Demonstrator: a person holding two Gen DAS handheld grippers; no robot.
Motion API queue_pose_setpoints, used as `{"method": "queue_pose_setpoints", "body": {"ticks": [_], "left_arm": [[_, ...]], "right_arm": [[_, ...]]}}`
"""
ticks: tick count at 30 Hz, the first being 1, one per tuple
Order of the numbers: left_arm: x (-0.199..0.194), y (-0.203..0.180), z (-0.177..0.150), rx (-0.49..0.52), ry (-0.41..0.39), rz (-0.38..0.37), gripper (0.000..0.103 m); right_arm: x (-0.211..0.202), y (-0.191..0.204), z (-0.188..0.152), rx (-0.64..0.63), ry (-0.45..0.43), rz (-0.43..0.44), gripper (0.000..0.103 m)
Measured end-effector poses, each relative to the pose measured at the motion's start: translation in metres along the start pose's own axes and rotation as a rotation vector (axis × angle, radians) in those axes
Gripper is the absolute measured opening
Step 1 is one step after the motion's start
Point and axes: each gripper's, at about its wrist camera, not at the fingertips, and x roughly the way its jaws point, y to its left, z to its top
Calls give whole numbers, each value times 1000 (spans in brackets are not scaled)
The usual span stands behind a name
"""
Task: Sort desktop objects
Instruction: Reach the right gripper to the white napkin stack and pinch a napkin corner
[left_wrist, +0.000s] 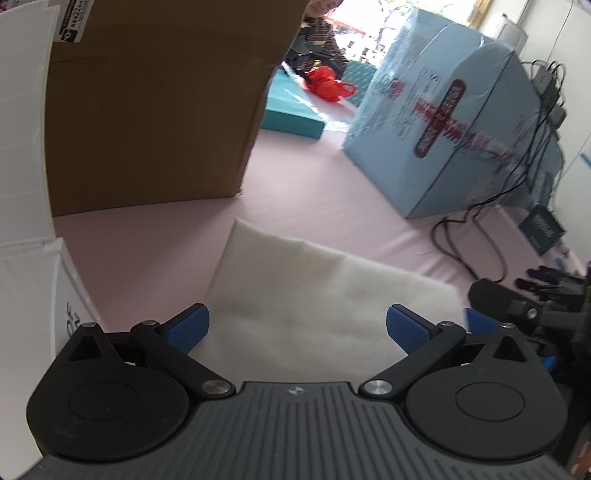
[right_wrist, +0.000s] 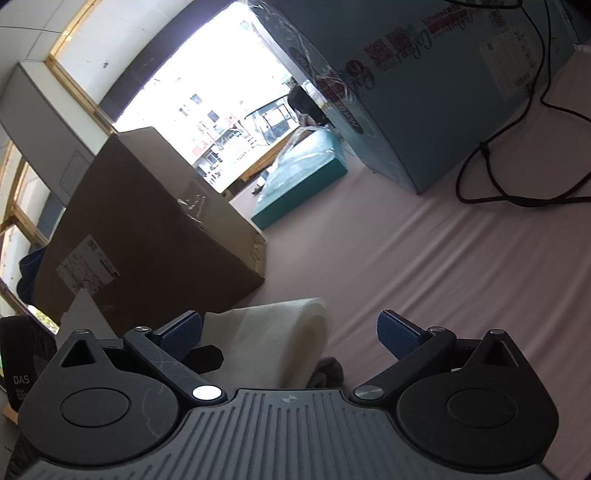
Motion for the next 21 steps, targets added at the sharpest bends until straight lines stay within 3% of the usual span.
{"method": "queue_pose_setpoints", "body": {"ticks": [4, 8, 13, 15, 18, 21], "left_arm": [[-6, -12, -8, 41, -61, 77, 103], [-11, -30, -18, 143, -143, 193, 103], [-20, -31, -21, 132, -219, 250, 103], [-23, -31, -23, 127, -249, 272, 103], [-27, -30, -23, 106, -274, 287, 103], [-25, -26, -21, 90, -268, 290, 103]], "right_arm": [[3, 1, -3, -5, 11, -33, 101], [3, 4, -5, -15, 19, -41, 99], [11, -1, -9, 35, 88, 18, 66], [14, -3, -11, 60, 109, 41, 58], [14, 0, -12, 30, 96, 7, 37], [11, 4, -11, -2, 70, -14, 26]]}}
